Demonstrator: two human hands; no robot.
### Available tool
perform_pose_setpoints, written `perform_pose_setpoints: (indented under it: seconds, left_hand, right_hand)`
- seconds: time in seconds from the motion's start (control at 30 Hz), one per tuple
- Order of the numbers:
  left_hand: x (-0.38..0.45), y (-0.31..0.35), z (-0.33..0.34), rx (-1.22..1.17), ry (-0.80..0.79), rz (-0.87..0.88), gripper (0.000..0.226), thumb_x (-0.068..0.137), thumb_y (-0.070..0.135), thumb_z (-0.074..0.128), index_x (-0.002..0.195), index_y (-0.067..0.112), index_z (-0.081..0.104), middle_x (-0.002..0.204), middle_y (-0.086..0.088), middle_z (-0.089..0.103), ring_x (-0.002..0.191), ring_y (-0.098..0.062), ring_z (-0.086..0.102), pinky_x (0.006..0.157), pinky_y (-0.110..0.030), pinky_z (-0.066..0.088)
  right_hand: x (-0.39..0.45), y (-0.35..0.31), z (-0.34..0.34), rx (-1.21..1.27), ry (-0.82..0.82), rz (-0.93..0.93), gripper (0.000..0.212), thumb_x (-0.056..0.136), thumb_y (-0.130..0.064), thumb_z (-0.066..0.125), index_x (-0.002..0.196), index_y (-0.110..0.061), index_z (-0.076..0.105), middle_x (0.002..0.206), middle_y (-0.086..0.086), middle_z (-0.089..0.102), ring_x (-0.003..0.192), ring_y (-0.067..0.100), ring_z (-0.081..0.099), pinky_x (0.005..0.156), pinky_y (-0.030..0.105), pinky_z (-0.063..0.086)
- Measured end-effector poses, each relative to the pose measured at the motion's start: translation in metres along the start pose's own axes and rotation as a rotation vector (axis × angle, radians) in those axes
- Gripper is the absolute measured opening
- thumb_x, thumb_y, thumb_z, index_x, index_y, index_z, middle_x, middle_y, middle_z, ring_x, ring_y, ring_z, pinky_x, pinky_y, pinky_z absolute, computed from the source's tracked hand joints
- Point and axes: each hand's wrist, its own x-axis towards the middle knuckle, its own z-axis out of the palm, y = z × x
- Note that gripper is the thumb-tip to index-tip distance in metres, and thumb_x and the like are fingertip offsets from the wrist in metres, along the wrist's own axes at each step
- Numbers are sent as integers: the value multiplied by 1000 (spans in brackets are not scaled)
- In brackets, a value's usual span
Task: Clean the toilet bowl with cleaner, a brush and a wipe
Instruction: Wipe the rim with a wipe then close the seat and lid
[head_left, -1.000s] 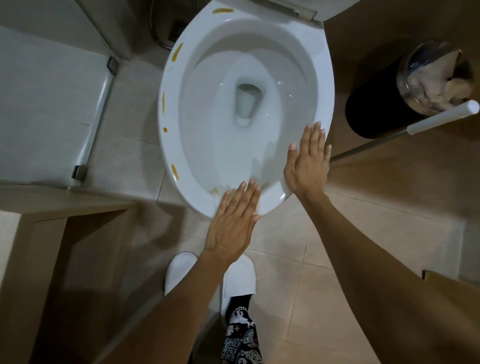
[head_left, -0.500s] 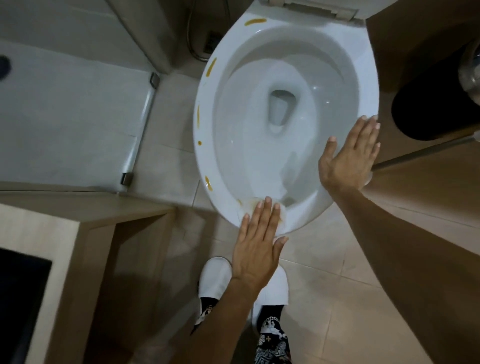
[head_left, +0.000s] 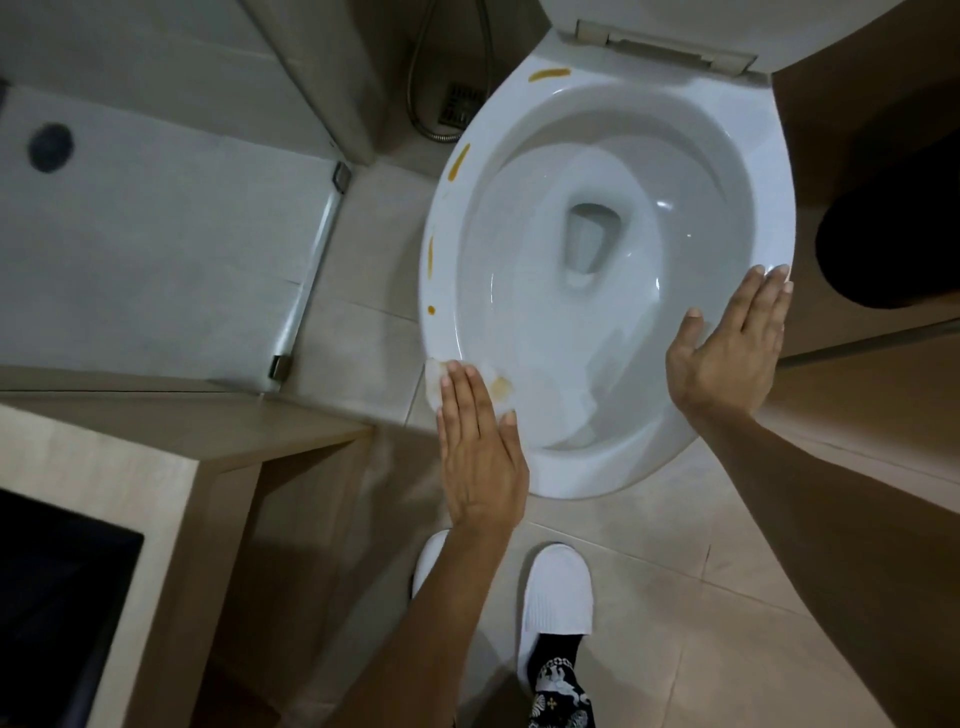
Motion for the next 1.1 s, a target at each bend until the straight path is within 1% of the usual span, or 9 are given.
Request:
perform_pose_setpoints:
  seconds: [0.13,0.3,0.37,0.53,0.67,0.8,0.9,1.0,1.1]
  left_hand:
    - [-4,2,0,-51,-17,7,62,98,43,-2,150,8,-2,158,-3,-9,146,-13,-12,118,-29,-5]
    - [-44,0,4,-106,-37,50,57,102,35,17,152,9,6,160,-4,0,147,-15,-3,119,-29,5]
    - [-35,0,5,-101,-27,26,57,102,35,15,151,9,5,160,-3,-1,147,-14,-5,119,-28,3]
    - [19,-7,-6,-47,-39,26,59,98,41,3,148,13,-7,156,2,-12,143,-8,-17,117,-25,-9]
    - [17,-4,-7,-72,-45,25,61,97,41,2,149,12,-7,157,1,-13,144,-9,-17,118,-27,-8]
    - [-3,-9,-4,-97,-55,59,58,100,36,12,150,11,-2,158,0,-9,144,-8,-15,119,-30,-1]
    - [18,-13,-8,-97,-45,80,59,99,39,8,150,11,-3,157,1,-10,144,-8,-16,119,-31,-1]
    - [60,-17,-17,-81,-14,131,65,98,45,2,149,5,1,156,-3,-7,146,-15,-11,119,-30,-2]
    - [101,-24,-25,-68,-26,207,64,98,41,9,149,2,3,157,-8,-3,146,-20,-7,119,-28,-4]
  right_hand:
    - [1,-1,0,4,11,5,68,99,-39,30,154,-11,1,162,7,-4,149,21,-4,121,40,9]
    - [0,-1,0,13,19,9,68,99,-37,31,154,-10,3,162,7,-3,149,21,-3,121,39,9]
    - [0,-1,0,13,17,7,68,99,-37,31,154,-10,3,162,7,-3,149,21,-3,121,38,8]
    - [0,-1,1,-11,27,3,67,99,-38,30,154,-10,3,162,8,-2,149,22,-3,121,38,8]
    - [0,-1,0,-20,9,1,68,98,-40,27,154,-10,3,162,8,-3,149,22,-3,121,39,9]
    - [0,-1,-1,-23,10,3,69,96,-41,26,154,-10,3,162,8,-2,149,22,-3,121,40,10]
    - [0,-1,-1,-15,1,6,69,97,-41,26,154,-11,2,162,7,-2,149,22,-3,121,40,9]
    - [-1,-1,-1,-26,2,5,69,97,-41,26,154,-11,2,162,7,-3,149,22,-4,121,40,8]
    - [0,-1,-1,-34,-3,7,69,97,-41,25,154,-10,2,162,8,-3,149,22,-4,120,39,7]
